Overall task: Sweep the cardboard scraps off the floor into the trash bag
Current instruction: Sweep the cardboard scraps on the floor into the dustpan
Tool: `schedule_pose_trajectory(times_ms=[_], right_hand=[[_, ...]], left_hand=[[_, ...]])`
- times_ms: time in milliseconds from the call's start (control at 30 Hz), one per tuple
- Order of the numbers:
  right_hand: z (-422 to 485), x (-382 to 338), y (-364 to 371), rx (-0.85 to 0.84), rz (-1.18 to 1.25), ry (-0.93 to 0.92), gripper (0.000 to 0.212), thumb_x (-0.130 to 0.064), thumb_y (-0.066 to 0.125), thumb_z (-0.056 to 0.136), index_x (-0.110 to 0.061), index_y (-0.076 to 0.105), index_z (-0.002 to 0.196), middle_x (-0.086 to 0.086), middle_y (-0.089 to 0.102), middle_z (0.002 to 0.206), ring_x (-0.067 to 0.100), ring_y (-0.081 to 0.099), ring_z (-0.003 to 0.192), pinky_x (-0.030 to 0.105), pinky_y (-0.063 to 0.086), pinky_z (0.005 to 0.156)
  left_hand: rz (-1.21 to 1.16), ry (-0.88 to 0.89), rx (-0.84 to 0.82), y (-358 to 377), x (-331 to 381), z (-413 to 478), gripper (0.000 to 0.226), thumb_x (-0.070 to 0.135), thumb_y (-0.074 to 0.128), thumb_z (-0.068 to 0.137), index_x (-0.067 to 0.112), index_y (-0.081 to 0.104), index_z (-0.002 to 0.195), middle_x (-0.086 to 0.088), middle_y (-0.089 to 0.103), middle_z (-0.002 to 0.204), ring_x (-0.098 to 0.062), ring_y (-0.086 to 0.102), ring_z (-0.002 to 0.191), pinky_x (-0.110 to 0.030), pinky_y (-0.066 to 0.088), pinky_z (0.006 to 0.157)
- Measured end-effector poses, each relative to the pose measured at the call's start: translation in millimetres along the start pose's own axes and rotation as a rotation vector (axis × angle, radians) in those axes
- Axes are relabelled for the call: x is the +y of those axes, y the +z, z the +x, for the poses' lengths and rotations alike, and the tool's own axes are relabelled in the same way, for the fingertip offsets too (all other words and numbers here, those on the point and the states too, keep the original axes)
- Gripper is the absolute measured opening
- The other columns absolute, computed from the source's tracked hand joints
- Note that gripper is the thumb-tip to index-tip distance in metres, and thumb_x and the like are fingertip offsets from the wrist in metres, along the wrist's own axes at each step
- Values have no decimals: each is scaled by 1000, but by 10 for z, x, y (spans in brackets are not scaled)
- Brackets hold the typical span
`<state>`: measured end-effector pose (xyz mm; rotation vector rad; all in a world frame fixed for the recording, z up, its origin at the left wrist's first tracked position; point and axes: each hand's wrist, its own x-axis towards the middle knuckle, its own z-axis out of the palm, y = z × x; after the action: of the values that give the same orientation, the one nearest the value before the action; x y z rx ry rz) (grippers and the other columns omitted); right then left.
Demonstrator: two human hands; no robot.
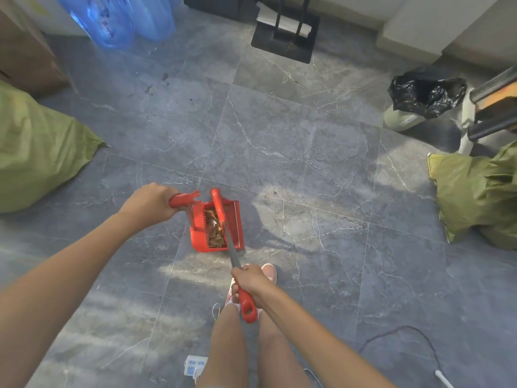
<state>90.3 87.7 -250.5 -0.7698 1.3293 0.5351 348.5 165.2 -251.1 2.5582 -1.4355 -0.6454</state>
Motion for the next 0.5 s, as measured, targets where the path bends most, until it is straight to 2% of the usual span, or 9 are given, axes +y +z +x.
schedule_pose_trajectory(times_ms=[133, 267, 400, 500], right_hand=[[-144, -25, -111, -16, 43, 8, 14, -6, 40, 94, -7, 42, 80, 6, 40, 54, 6, 39, 24, 11, 34, 32], [-298, 19, -397, -1, 63, 10, 18, 0, 37, 89, -9, 41, 74, 8, 40, 57, 7, 37, 25, 11, 32, 31], [-471, 71, -643, -10, 88, 22, 18, 1, 38, 89, -9, 41, 74, 9, 41, 55, 7, 35, 28, 11, 30, 31], [-706, 64, -795, -26, 97, 25, 22, -1, 40, 92, -7, 42, 71, 9, 42, 54, 7, 35, 27, 11, 29, 30]], left_hand=[[2, -11, -42, -32, 160, -13, 39, 45, 69, 80, 8, 63, 68, -13, 65, 63, -37, 62, 66, -31, 37, 55], [28, -4, -67, -117, 377, 57, 38, 47, 64, 83, 9, 65, 76, -13, 67, 70, -36, 63, 72, -33, 41, 58], [-8, -24, -81, -243, 539, 58, 38, 51, 62, 82, 13, 65, 76, -12, 67, 72, -35, 64, 74, -35, 48, 62], [-58, -75, -30, -374, 555, 13, 37, 49, 64, 81, 13, 65, 75, -14, 68, 75, -38, 64, 78, -36, 47, 63]])
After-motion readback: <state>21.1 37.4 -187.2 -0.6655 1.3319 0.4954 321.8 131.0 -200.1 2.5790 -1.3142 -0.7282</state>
